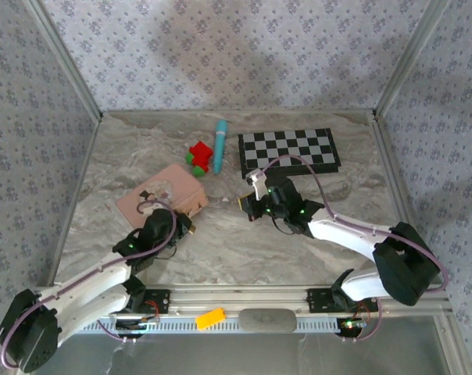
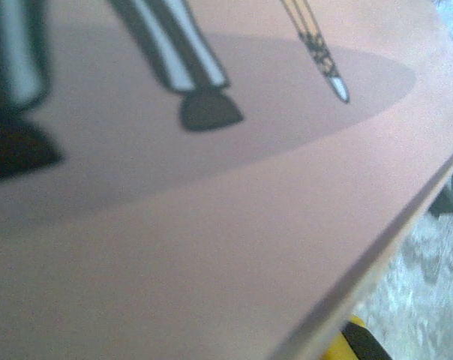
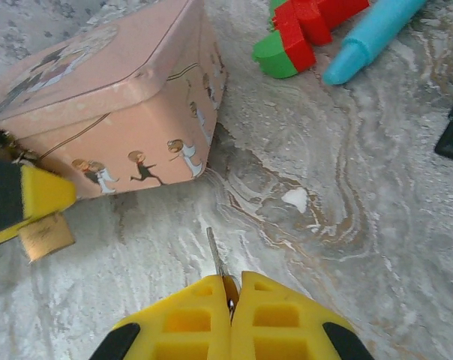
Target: Unlock the padlock with the key
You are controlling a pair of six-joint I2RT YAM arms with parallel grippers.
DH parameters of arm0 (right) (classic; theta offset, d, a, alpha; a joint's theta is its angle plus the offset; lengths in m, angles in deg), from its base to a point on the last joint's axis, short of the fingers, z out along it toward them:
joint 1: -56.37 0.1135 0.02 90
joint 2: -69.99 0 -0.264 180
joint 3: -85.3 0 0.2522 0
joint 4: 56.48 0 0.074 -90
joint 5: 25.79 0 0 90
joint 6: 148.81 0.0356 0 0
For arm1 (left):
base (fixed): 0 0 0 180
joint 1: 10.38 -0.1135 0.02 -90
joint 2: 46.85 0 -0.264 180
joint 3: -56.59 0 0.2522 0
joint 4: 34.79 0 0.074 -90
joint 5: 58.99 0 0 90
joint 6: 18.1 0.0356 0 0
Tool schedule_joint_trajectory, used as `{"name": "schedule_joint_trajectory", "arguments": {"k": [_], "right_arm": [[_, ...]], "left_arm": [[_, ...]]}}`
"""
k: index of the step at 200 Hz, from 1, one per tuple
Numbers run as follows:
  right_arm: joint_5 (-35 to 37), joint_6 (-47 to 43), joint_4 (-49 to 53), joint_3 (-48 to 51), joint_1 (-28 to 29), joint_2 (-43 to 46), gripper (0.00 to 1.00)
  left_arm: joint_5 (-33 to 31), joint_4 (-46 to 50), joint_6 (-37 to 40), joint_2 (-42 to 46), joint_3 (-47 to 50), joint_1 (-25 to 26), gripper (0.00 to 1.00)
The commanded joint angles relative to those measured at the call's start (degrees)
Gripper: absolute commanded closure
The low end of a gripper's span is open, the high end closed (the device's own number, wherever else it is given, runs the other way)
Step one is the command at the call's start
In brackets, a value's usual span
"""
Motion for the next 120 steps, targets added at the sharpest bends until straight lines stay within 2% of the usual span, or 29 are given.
{"name": "schedule_joint_trajectory", "arguments": {"k": [1,36,56,89,120], "right_arm": [[-3.1,3.7,-2.5,-1.4,1.0,-1.0,1.0],[-6.5,9.1,-7.0,-1.0,3.1,-2.8,1.0],[-8.7,13.9,-13.1,0.3,4.6,-4.6,1.0],[-10.6,18.9,-21.1,0.5,7.2,-11.2,1.0],[-14.5,27.4,-32.3,0.8,7.4,-18.7,1.0]], "left_arm": [[1.2,-3.5,-2.0,0.0,-2.6,-2.3,1.0],[2.5,-8.0,-4.7,-2.1,-2.9,-4.5,1.0],[2.3,-11.0,-6.9,-3.0,-2.6,-5.2,1.0],[1.5,-14.2,-9.9,-4.0,-2.0,-5.7,1.0],[1.7,-15.6,-10.7,-4.1,-1.3,-6.1,1.0]]}}
